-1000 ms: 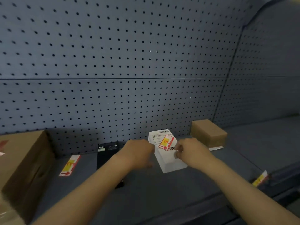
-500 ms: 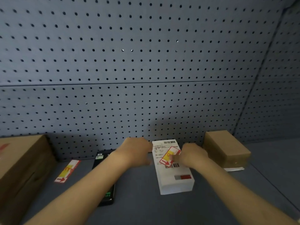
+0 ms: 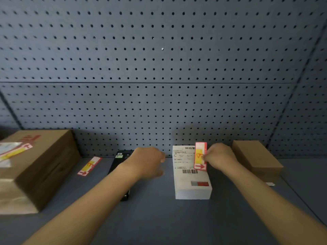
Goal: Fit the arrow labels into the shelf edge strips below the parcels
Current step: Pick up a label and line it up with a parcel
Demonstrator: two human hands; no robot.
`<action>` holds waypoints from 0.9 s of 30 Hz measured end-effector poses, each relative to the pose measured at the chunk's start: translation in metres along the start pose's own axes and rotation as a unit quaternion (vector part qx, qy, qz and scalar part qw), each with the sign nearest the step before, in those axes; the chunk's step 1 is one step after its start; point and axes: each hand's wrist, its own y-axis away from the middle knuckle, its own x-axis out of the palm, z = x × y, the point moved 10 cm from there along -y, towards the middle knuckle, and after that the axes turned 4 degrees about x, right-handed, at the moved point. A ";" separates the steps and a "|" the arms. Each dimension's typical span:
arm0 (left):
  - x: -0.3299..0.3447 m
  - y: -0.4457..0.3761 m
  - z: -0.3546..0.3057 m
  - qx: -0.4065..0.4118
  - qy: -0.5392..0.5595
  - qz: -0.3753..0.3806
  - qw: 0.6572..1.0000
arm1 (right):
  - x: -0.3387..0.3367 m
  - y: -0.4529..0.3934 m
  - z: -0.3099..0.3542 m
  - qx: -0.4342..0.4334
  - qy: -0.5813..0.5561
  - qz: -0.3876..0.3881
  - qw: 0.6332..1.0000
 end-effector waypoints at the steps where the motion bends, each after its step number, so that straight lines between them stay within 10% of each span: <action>1: -0.001 0.009 0.003 -0.006 0.004 -0.005 1.000 | -0.006 0.009 0.015 -0.039 -0.007 -0.009 0.999; 12: -0.006 0.200 0.128 -0.145 -0.007 -0.076 0.986 | 0.078 0.206 0.250 -0.354 -0.027 0.096 0.930; 27: 0.051 0.554 0.340 -0.350 0.003 -0.040 0.936 | 0.277 0.482 0.486 -0.508 0.025 0.169 0.844</action>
